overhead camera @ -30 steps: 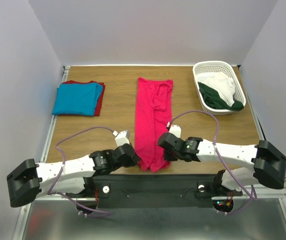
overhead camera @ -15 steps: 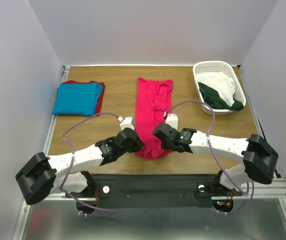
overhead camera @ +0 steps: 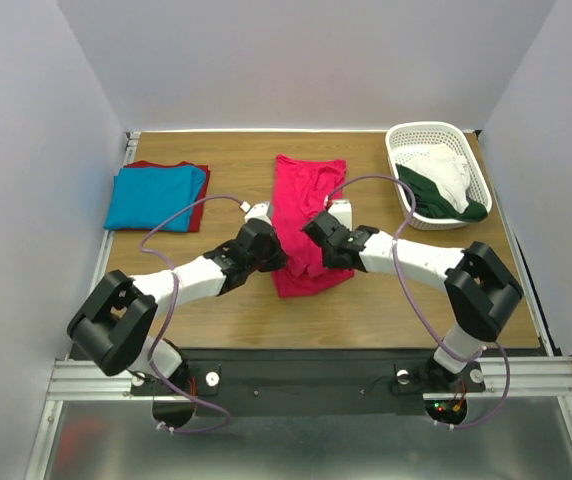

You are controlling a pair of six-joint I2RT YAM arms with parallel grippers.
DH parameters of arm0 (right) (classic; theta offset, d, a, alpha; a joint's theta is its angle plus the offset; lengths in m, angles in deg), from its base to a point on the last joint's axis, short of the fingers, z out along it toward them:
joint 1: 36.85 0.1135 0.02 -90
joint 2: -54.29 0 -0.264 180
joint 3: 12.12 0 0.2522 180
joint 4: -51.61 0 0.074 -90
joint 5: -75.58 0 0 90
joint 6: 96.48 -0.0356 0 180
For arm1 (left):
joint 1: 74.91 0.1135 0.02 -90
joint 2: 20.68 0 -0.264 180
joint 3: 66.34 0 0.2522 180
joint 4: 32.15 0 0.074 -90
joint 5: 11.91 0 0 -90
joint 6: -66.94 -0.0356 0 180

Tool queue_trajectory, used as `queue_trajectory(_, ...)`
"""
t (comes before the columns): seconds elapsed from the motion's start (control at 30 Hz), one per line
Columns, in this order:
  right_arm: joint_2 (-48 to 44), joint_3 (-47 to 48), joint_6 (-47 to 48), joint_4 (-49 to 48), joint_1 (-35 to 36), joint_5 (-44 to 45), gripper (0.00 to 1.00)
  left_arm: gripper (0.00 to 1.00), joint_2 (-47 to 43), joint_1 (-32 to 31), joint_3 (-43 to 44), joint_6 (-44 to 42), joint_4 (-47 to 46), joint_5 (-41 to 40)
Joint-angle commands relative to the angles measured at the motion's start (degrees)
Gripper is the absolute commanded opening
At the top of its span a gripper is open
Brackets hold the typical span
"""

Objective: Fold and stack the t-shirts
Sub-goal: Fold the tshirt

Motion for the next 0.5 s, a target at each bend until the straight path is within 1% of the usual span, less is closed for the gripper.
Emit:
queue_trajectory(0.0, 3.57, 5.71, 4.84, -3.79, -2.5, 1.1, 0.0, 0.0, 0.96, 3.3, 4.1, -3.61, -3.25, 3.19)
queue_trajectory(0.1, 6.04, 8.44, 6.07, -3.88, -3.82, 0.13, 0.0, 0.0, 1.75, 5.06, 6.04, -4.58, -3.25, 3.55)
queue_trajectory(0.13, 6.39, 8.96, 6.25, -3.88, -4.26, -0.22, 0.0, 0.0, 2.02, 5.32, 6.48, -4.67, -3.25, 5.29)
queue_trajectory(0.43, 5.61, 12.92, 8.18, -3.53, -5.05, -3.91, 0.0, 0.0, 4.04, 8.58, 9.47, -5.63, -2.38, 8.73)
queue_trajectory(0.47, 4.82, 12.93, 8.01, -3.44, -5.05, -5.31, 0.0, 0.0, 4.13, 8.84, 9.56, -5.63, -2.11, 9.26)
